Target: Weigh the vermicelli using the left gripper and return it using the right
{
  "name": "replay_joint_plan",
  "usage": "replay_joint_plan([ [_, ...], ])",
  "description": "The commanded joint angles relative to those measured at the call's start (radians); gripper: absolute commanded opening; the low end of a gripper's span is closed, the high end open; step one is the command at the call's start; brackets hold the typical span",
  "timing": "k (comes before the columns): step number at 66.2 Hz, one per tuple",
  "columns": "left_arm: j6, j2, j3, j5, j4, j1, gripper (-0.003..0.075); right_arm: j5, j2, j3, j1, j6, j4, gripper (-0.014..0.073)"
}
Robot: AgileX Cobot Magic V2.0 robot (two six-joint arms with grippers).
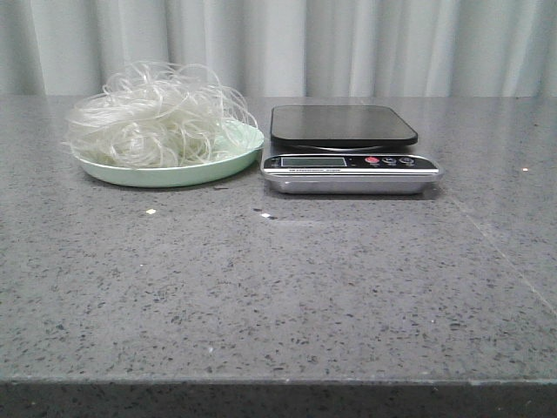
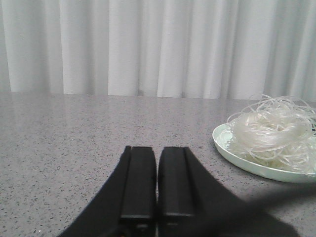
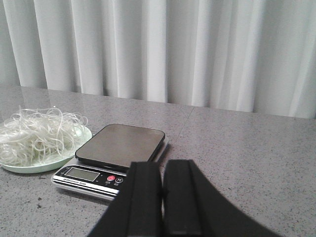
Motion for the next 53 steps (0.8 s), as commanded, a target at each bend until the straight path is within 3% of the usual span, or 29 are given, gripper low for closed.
replay_joint_plan([
  [1, -0.01, -0.019, 0.006, -0.086, 0.001, -0.008, 0.0127, -0.072, 0.014, -0.024, -0.007, -0.006, 0.006, 0.018],
  [23, -0.01, -0.019, 0.006, -0.086, 0.001, -0.008, 0.0127, -0.072, 0.014, -0.02, -0.007, -0.006, 0.005, 0.018],
  [28, -0.01, -0.019, 0.006, -0.086, 0.001, -0.008, 0.0127, -0.084, 0.014, 0.008, -0.021, -0.005, -0.067, 0.018],
  [41, -0.01, -0.019, 0.006, -0.086, 0.001, -0.008, 0.0127, -0.29, -0.001, 0.155, -0.118, 0.158, -0.15, 0.018],
  [53, -0.01, -0.019, 0.006, -0.086, 0.001, -0.008, 0.0127, -0.341, -0.082, 0.279, -0.114, 0.186, -0.222, 0.018],
])
